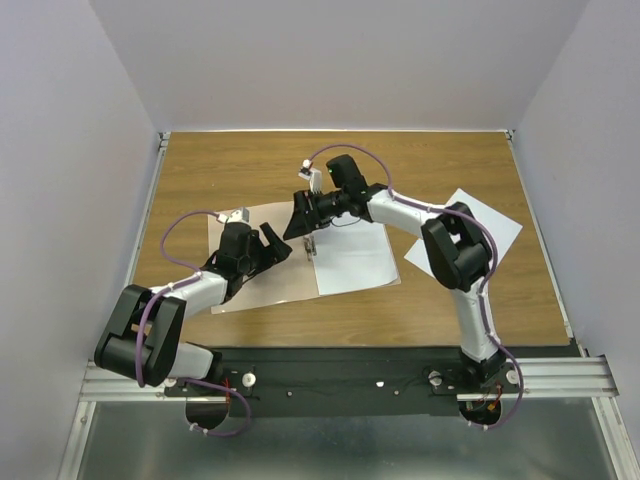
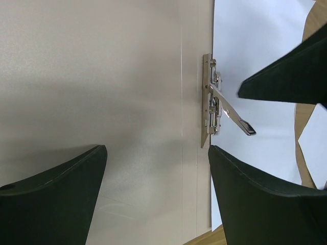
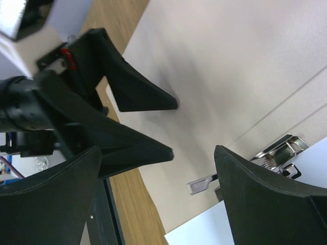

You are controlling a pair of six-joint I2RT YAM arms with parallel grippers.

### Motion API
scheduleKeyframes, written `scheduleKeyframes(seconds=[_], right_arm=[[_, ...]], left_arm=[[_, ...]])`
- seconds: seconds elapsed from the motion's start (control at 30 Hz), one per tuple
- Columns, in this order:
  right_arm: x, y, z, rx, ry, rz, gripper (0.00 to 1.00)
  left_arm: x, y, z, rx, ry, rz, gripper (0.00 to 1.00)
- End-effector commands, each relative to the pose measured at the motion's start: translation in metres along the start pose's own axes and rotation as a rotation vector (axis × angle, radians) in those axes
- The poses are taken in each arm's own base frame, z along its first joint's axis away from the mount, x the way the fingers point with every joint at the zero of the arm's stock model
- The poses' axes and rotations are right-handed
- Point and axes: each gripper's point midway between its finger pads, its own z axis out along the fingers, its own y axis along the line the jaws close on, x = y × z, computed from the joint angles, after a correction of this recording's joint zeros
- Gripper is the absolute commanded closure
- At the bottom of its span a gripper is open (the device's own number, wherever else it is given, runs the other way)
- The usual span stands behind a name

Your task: Put the files into the folder

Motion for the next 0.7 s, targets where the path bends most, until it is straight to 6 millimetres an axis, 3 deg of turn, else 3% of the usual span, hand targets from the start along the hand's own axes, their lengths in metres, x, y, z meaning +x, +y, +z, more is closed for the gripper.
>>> scheduleKeyframes(seconds=[0.0,0.17,0.2,0.27,0.3,0.4,0.43,0.53,0.57,0.67], right_arm=[[-0.035,0.034,-0.025,0.073,-0.11,-0.079,0.0],[-0.06,0.038,-0.056,0.235,-0.243,-0.077,0.0],[-0.053,0.034,-0.06,0.27,-0.249,-0.05,0.0],[-0.059,0.036,-0.079,0.344,-0.315,-0.042,0.0],[-0.048,0.03,-0.081,0.371,-0.308,-0.014,0.0],[-0.045,0.029,-0.1,0.446,-0.366,0.015,0.0],[-0.036,0.02,-0.105,0.497,-0.375,0.04,0.0],[-0.034,0.018,-0.129,0.585,-0.455,0.086,0.0],[-0.029,0.018,-0.137,0.608,-0.474,0.093,0.0],[-0.017,0.011,-0.149,0.668,-0.497,0.113,0.0]], left_arm=[[0.005,0.014,-0.006,-0.081,0.027,-0.018,0.09],[-0.023,-0.003,-0.007,-0.078,-0.033,-0.003,0.09],[-0.032,-0.009,-0.006,-0.077,-0.046,-0.002,0.09],[-0.038,-0.012,-0.001,-0.095,-0.047,-0.01,0.09],[-0.048,-0.02,0.002,-0.088,-0.055,-0.008,0.09],[-0.055,-0.033,0.014,-0.086,-0.038,-0.001,0.1],[-0.056,-0.036,0.017,-0.086,-0.033,0.001,0.1],[-0.053,-0.036,0.034,-0.141,-0.021,0.016,0.17],[-0.052,-0.038,0.038,-0.147,-0.018,0.021,0.26],[-0.051,-0.04,0.051,-0.183,0.002,0.026,0.4]])
